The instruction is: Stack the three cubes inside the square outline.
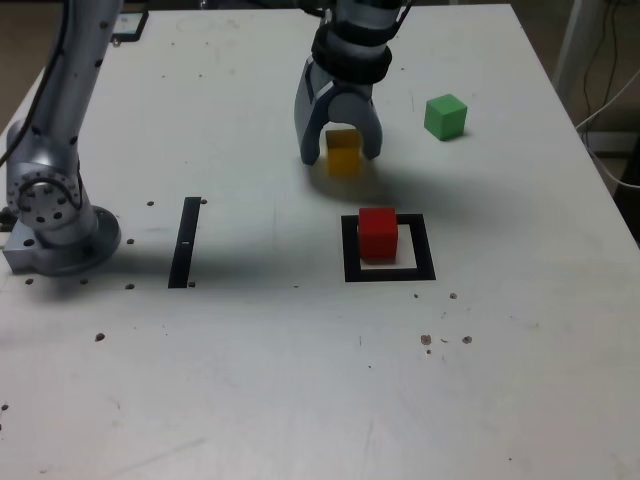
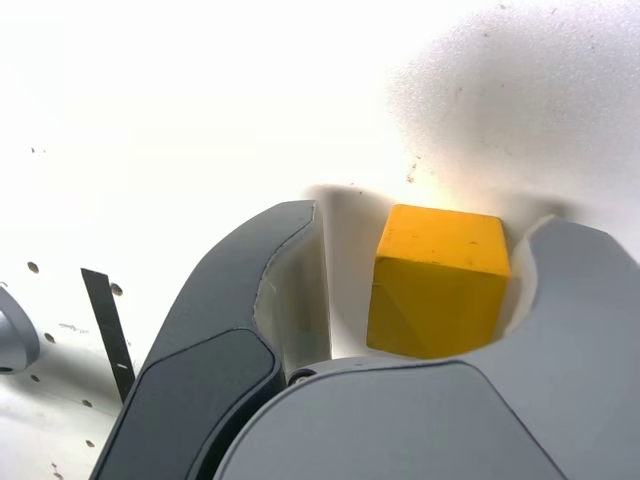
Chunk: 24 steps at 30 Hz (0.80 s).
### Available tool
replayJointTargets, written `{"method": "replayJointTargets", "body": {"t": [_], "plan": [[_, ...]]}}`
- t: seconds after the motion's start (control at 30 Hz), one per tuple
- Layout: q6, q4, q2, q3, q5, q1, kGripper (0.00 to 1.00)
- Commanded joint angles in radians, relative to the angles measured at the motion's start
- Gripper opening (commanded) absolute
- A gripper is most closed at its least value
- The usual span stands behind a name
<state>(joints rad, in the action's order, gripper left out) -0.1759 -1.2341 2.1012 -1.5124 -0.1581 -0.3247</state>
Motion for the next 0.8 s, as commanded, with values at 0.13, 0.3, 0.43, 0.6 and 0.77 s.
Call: {"method": "replayJointTargets", "body": {"t": [0.13, 0.3, 0.43, 0.6, 0.77], "plan": [[0.001, -0.013, 0.013, -0.018, 0.009, -0.002, 0.28], [0.001, -0.02, 0.019, -0.034, 0.014, -0.002, 0.27], [0.001, -0.025, 0.018, -0.041, 0.01, -0.002, 0.23], [0.001, -0.024, 0.014, -0.043, 0.005, -0.002, 0.16], [0.001, -0.025, -0.006, -0.044, -0.017, -0.002, 0.14]]}}
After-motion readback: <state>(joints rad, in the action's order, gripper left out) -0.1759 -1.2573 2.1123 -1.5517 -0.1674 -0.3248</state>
